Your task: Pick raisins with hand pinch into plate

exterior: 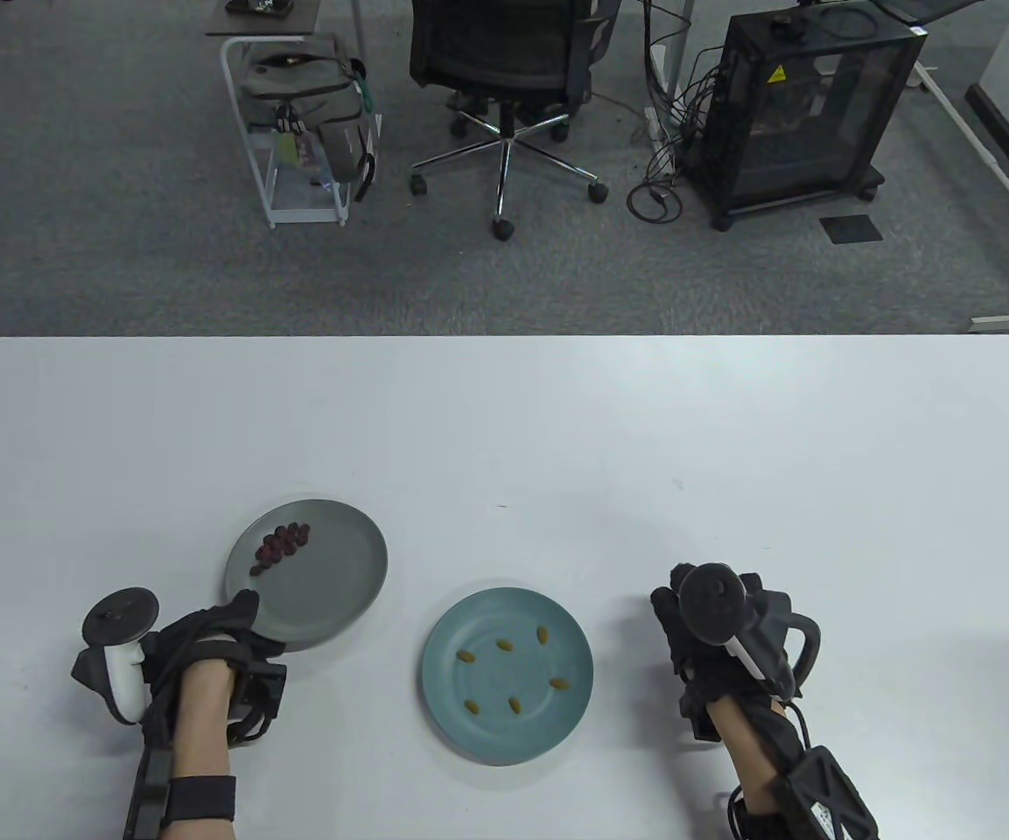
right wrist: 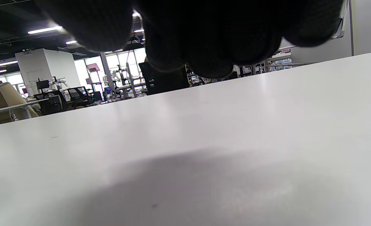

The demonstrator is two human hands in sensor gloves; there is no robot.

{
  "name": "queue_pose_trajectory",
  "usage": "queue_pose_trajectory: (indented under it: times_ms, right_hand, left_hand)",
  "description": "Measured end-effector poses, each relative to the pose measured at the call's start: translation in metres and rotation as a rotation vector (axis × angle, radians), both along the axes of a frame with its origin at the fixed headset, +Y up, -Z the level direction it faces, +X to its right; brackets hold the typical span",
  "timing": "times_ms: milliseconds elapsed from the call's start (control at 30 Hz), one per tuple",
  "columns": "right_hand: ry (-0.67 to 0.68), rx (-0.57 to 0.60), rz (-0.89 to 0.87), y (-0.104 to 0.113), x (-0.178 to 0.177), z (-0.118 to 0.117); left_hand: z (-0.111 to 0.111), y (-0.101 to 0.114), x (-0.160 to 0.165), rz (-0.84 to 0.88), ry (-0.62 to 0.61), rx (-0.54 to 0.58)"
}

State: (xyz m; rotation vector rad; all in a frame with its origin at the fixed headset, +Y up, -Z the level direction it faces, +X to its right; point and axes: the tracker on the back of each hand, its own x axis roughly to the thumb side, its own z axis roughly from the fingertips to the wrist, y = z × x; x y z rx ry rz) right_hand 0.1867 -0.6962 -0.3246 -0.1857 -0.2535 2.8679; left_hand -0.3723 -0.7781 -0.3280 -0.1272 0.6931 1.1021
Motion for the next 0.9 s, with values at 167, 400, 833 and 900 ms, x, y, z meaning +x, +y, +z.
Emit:
queue_pose_trajectory:
  times_ms: [167,400,833,900]
  right_hand:
    - [0.005,-0.006,0.005,0.0,-0.001,0.0]
    - [0.018,0.002,0.013,0.0,-0.005,0.001]
    - [0.122,0.062,0.073,0.007,-0.02,0.01]
    - [0.131,0.099,0.065,0.008,-0.021,0.012]
  left_hand:
    - [0.001,0.001,-0.003,-0.045,-0.007,-0.021]
    - [0.007,0.007,-0.005,-0.084,-0.022,-0.033]
    - [0.008,0.092,0.061,-0.839,-0.274,0.238]
    - [0.007,0.1,0.077,-0.893,-0.365,0.262]
